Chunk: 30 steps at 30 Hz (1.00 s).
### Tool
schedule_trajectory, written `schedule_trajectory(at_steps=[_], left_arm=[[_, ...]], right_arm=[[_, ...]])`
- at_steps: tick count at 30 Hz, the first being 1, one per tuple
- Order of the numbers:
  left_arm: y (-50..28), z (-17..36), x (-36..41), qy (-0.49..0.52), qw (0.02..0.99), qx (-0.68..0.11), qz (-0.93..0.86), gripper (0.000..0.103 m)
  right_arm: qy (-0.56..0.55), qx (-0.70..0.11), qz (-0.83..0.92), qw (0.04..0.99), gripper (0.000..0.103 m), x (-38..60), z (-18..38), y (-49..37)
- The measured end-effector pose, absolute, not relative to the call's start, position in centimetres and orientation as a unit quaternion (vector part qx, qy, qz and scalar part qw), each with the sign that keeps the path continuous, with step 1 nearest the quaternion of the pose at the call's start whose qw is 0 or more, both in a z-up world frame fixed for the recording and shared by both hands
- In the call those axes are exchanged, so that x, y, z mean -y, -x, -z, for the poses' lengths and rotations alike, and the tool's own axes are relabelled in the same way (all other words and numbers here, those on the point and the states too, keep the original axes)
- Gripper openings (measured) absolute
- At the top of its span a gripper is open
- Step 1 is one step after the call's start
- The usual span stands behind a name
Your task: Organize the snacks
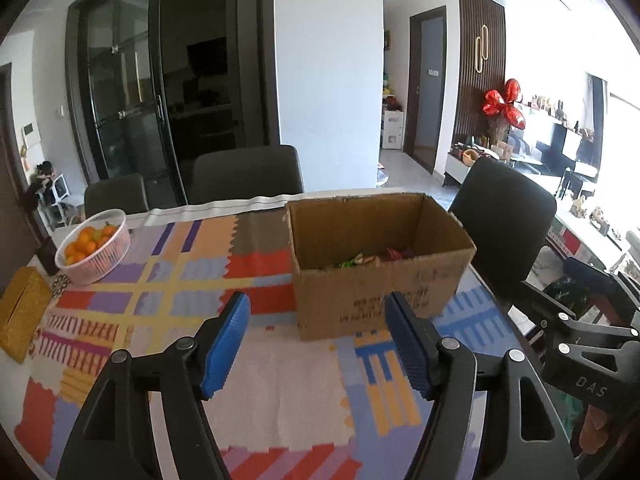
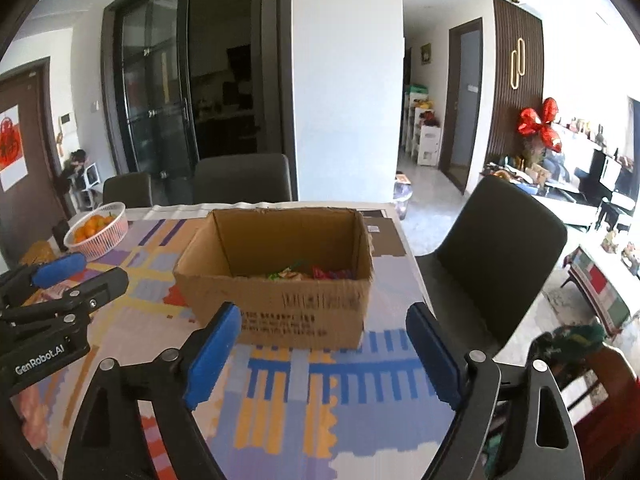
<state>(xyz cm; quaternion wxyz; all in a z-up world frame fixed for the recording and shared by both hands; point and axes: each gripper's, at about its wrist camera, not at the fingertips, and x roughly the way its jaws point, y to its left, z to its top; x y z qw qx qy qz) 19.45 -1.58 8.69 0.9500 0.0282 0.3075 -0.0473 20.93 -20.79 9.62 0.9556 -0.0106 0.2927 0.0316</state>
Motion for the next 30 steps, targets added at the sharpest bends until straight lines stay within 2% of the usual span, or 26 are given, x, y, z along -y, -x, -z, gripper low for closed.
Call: schedule_trajectory(at_steps=[2,16,19,30], left_arm=[[-17.9,-8.3,1.6,-0.032,0.951,-0.303,0.046,0.078],[-11.0,-6.5,1.7,-0.031,0.955,-0.292,0.036,0.091],[-9.9,-6.4,1.8,-0.036,0.957,-0.287,0.034,0.097],[-8.7,-6.8,1.8,-0.037,0.961,-0.274,0.03,0.1]], right_arm=[[0.015,-0.289,-0.031,0.957,0.086,20.6,-9.1,-19.4],[0.02,-0.275,-0.031,0.961,0.088,20.6,-6.8,-11.2],[0.012,-0.276,-0.035,0.961,0.089,21.0,-6.5,-10.3],[0.018,-0.277,-0.043,0.96,0.089,20.9,-6.2,-9.4]])
